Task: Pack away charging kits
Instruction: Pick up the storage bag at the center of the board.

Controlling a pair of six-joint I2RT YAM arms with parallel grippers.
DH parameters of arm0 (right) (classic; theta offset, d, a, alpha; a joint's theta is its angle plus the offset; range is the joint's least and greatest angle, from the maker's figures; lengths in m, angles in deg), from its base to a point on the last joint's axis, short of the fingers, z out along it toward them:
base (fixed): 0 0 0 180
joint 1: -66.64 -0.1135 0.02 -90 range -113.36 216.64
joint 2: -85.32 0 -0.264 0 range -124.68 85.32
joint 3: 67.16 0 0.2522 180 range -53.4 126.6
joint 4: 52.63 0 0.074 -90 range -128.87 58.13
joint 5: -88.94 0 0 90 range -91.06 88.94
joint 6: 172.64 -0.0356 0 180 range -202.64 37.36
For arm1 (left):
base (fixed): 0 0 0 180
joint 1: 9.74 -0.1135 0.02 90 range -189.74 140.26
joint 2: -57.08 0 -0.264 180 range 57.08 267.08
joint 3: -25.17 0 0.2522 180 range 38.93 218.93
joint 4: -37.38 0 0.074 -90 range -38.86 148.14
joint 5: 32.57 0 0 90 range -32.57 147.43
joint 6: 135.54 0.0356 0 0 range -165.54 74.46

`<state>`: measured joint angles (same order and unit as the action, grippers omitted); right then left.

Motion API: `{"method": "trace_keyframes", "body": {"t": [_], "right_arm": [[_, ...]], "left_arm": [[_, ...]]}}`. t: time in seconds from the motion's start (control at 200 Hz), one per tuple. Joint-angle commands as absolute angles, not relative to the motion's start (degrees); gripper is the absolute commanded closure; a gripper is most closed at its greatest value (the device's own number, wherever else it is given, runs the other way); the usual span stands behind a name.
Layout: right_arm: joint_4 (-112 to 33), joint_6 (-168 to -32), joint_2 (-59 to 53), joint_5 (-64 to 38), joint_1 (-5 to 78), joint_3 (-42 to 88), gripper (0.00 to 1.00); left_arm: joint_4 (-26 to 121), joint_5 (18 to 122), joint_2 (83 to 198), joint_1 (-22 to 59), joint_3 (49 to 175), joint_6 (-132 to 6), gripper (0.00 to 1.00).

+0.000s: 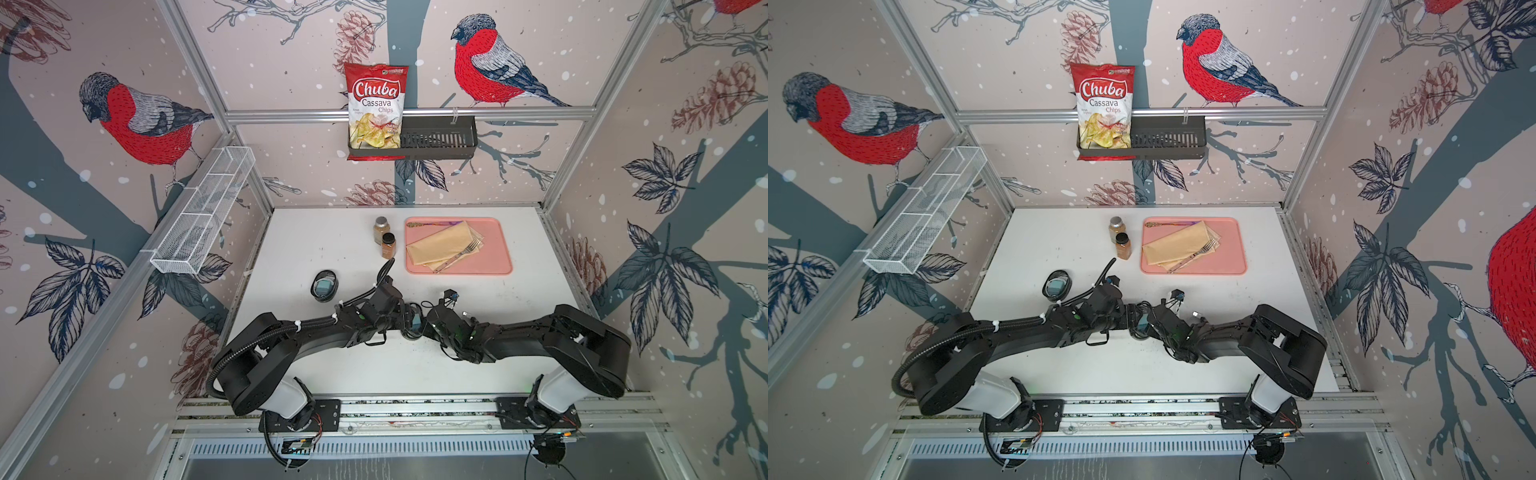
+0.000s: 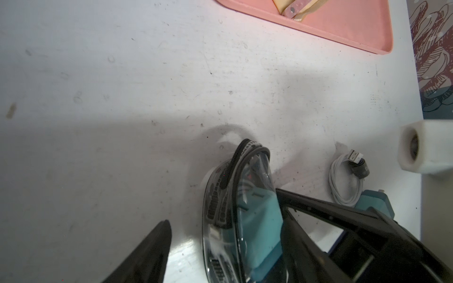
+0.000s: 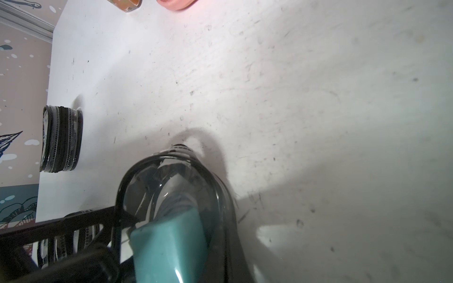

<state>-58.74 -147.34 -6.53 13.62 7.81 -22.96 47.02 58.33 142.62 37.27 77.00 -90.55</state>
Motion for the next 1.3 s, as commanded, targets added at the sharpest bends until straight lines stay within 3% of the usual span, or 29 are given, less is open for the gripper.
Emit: {"method": "trace_keyframes", "body": {"t": [0.0, 0.525, 1.001, 1.296], "right_arm": [[-52.7, -147.3, -7.0, 11.4, 7.9, -23.8, 1.0], [-53.7, -147.1, -6.9, 11.2, 7.9, -24.4, 1.0], [-53.8, -146.6, -6.6, 11.2, 8.6, -24.6, 1.0], [-54.0, -146.2, -7.0, 10.6, 8.6, -24.0, 1.0]], "left_arm": [[44.8, 59.6, 143.3, 37.0, 77.1, -90.9, 0.26], [37.7, 68.4, 150.1, 35.3, 76.3, -95.2, 0.29], [31.2, 73.5, 150.7, 34.6, 73.0, -96.0, 0.47], [26.1, 76.8, 149.8, 34.5, 70.1, -95.1, 0.48]]}}
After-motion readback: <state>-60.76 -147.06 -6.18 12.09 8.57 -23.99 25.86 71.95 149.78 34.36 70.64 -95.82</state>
